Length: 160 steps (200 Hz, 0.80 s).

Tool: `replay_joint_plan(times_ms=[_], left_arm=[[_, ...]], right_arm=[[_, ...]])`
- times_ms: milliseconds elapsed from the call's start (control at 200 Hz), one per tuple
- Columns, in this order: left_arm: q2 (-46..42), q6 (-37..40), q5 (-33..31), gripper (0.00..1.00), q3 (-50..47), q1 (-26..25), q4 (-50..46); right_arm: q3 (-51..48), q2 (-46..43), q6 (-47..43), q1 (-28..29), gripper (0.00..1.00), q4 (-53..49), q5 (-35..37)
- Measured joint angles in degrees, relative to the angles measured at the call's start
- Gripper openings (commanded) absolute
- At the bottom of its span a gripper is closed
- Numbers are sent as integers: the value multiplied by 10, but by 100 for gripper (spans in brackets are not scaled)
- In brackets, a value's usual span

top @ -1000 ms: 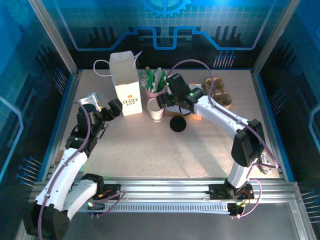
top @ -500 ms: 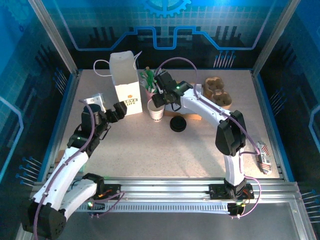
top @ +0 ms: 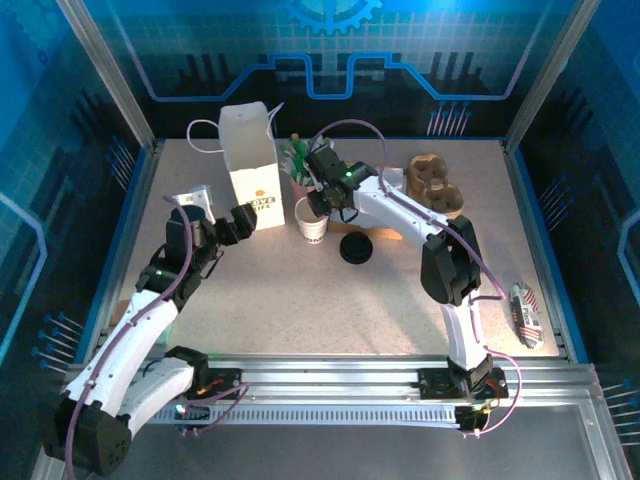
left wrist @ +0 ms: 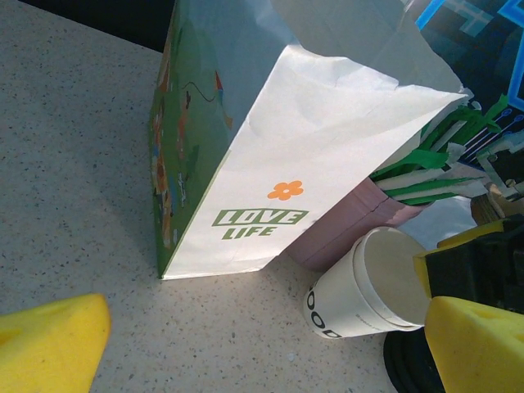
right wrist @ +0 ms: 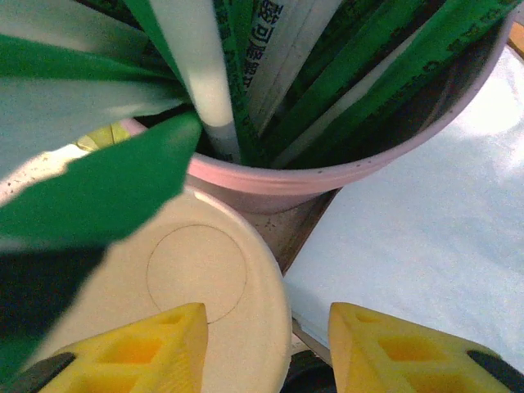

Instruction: Pack the takeout coffee

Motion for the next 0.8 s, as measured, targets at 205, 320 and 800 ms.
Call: replay_joint_plan(times_ms=[205,320,800], left_arm=[[7,8,0,99,1,-1,-5],[12,8,0,99,4,-1,-8],[20,12,1,99,12,-8,-16]], right_arm=[[10,9,3,-8,36,-1,-17],[10,14,7,-10,34,-3,-25],[10,22,13,-10,18,-7,-39]])
